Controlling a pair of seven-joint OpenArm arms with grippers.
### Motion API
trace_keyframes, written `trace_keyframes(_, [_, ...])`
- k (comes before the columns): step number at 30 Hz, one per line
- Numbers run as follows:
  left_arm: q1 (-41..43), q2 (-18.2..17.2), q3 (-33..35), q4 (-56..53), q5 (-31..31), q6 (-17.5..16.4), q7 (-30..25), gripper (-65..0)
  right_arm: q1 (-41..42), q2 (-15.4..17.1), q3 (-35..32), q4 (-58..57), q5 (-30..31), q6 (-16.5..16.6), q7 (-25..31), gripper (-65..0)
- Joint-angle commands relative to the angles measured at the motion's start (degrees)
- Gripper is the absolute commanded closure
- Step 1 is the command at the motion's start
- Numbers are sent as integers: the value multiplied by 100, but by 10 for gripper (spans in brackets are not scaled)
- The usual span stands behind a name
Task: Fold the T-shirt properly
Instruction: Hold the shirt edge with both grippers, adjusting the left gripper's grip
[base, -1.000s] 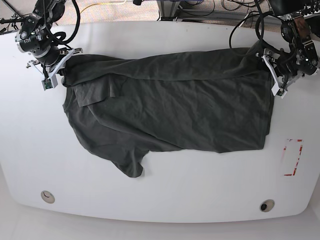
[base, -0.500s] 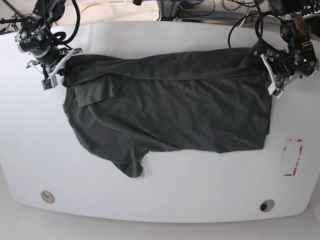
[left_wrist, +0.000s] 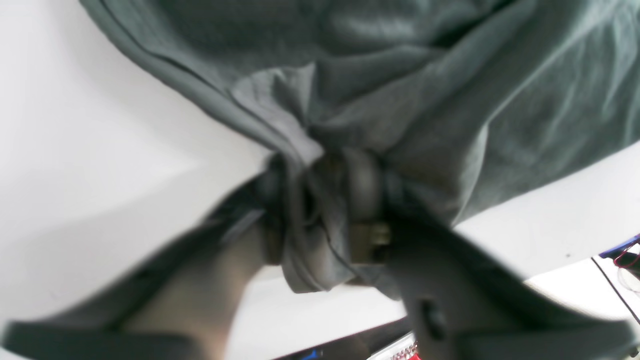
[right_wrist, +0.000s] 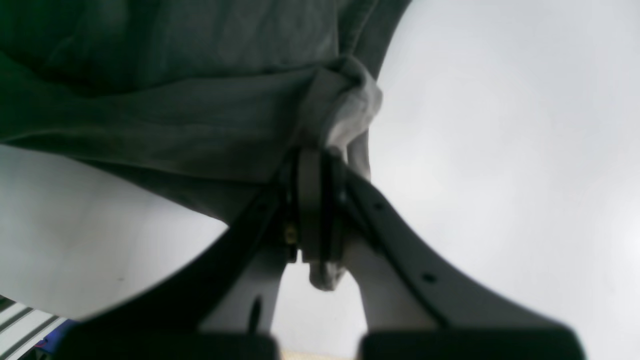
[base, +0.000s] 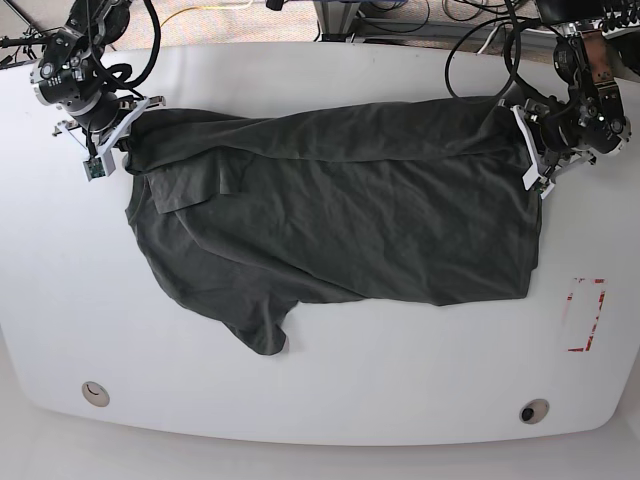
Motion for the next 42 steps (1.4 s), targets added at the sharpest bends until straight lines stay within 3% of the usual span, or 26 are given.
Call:
trace_keyframes(1, [-59, -70, -32, 118, -16, -23, 9, -262, 22, 67, 31, 112, 66, -10, 110, 0])
trace_keyframes(5, [-59, -70, -50, 118, -16, -23, 238, -317, 22, 67, 40, 112, 66, -10, 110, 0])
trace_keyframes(14, [47, -219, -15, 267, -78, -23, 343, -325, 22, 67, 40, 112, 66, -10, 110, 0])
trace_keyframes(23, [196, -404, -6, 557, -816, -23, 378, -326, 22, 67, 40, 112, 75, -10, 110, 0])
trace_keyframes(42, [29, -395, -32, 136, -438, -23, 361, -326, 75, 67, 31, 112, 75, -10, 110, 0])
